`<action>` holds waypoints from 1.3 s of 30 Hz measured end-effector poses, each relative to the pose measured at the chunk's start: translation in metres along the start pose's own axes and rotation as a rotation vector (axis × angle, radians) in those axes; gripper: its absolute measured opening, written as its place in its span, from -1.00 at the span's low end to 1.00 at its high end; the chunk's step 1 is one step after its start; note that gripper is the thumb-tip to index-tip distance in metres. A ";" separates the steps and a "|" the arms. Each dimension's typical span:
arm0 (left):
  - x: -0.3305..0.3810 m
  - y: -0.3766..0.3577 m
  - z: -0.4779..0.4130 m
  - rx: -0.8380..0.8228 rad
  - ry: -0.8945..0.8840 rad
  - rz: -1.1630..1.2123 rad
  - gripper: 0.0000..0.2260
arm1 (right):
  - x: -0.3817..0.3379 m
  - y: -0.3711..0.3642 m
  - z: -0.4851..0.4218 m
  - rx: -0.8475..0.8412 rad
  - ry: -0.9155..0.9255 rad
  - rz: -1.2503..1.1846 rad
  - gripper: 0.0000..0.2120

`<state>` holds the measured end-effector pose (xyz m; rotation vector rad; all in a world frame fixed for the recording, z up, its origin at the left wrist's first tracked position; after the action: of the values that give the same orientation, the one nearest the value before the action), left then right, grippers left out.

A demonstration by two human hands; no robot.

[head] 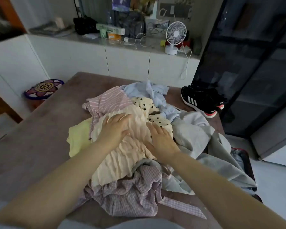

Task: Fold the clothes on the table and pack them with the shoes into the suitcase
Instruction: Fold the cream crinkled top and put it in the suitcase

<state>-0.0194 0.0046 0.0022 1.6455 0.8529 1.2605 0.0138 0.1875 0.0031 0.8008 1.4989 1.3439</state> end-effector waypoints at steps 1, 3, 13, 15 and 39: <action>-0.003 0.002 -0.004 0.029 0.010 -0.001 -0.51 | 0.000 -0.001 -0.008 0.011 -0.043 -0.064 -0.38; -0.010 0.003 -0.013 0.057 0.028 0.001 -0.53 | 0.001 -0.002 -0.023 0.008 -0.130 -0.141 -0.40; -0.029 0.003 -0.024 0.030 0.045 0.197 -0.82 | 0.043 0.046 -0.016 0.323 -0.308 -0.451 -0.74; -0.023 0.009 -0.027 0.121 -0.063 0.234 -0.77 | 0.065 0.073 0.005 0.390 -0.294 -0.485 -0.76; 0.086 0.024 0.033 -0.444 -0.378 0.190 -0.70 | 0.076 0.035 0.043 -0.187 -0.023 -0.086 -0.40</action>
<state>0.0346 0.0652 0.0525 1.5486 0.1715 1.1127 0.0231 0.2789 0.0227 0.6244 1.3509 1.3825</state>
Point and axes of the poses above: each hand's wrist, its own z-axis away from the middle knuckle, its own y-axis out of the back of the hand, x = y × z, the point moved 2 cm from there along -z, towards the middle knuckle, and after that the axes turned 6 degrees about z, right-handed, at the moved point
